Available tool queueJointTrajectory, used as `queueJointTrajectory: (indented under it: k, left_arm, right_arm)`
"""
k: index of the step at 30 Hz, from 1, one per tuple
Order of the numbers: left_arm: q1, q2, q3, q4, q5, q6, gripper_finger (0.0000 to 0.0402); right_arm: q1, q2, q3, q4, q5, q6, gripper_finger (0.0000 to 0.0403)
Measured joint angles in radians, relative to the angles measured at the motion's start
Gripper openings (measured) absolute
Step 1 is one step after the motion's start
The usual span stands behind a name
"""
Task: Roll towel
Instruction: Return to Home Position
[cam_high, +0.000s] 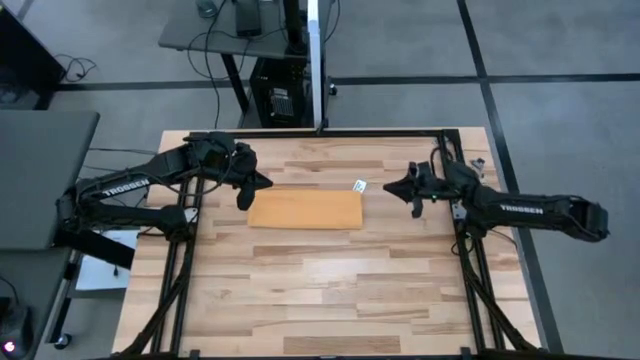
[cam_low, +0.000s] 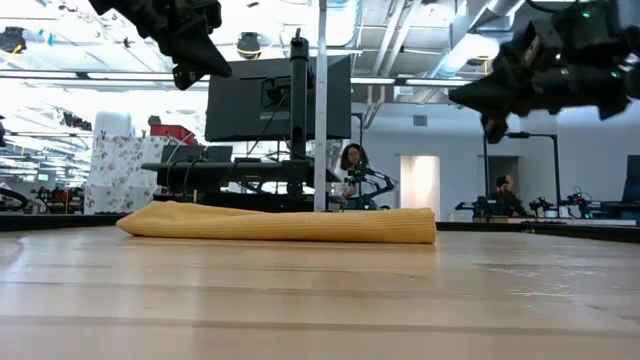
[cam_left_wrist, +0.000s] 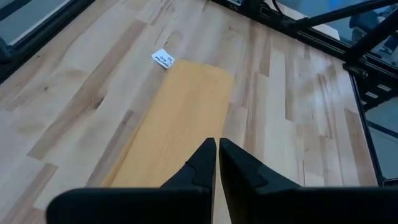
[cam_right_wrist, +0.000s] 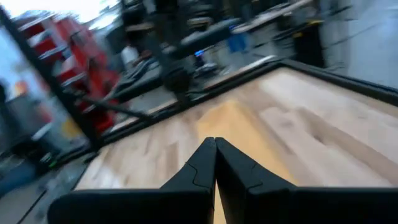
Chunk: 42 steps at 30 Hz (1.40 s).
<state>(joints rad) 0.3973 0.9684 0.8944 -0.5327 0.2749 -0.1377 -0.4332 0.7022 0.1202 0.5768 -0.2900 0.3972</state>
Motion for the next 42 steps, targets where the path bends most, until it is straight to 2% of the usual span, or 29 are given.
queueJointTrajectory:
  k: [4, 7, 13, 23, 28, 36, 42]
  left_arm:
    - [0.0, 0.0, 0.0, 0.0, 0.0, -0.018, 0.0005]
    - [0.0, 0.0, 0.0, 0.0, -0.001, -0.029, 0.0005]
    - [0.0, 0.0, 0.0, 0.0, -0.002, -0.034, 0.0005]
    - [0.0, 0.0, 0.0, 0.0, -0.002, -0.035, 0.0004]
    - [0.0, 0.0, 0.0, -0.002, -0.002, -0.035, 0.0004]
    - [0.0, 0.0, 0.0, -0.072, -0.002, -0.028, 0.0004]
    - [-0.007, -0.001, -0.009, -0.004, 0.031, 0.058, 0.0004]
  right_arm:
    - [0.036, -0.065, -0.023, -0.001, 0.103, 0.02, 0.0]
    - [0.065, -0.116, -0.023, -0.035, 0.113, 0.054, 0.0]
    - [0.117, -0.239, -0.024, -0.349, 0.193, 0.123, 0.0]
    - [0.157, -0.525, -0.038, -0.581, 0.248, -0.053, 0.0]
    - [0.195, -0.694, -0.112, -0.539, 0.214, -0.114, 0.0]
    - [0.23, -0.676, -0.112, -0.566, 0.293, -0.158, 0.0]
    - [0.237, -0.676, -0.112, -0.566, 0.292, -0.129, 0.0]
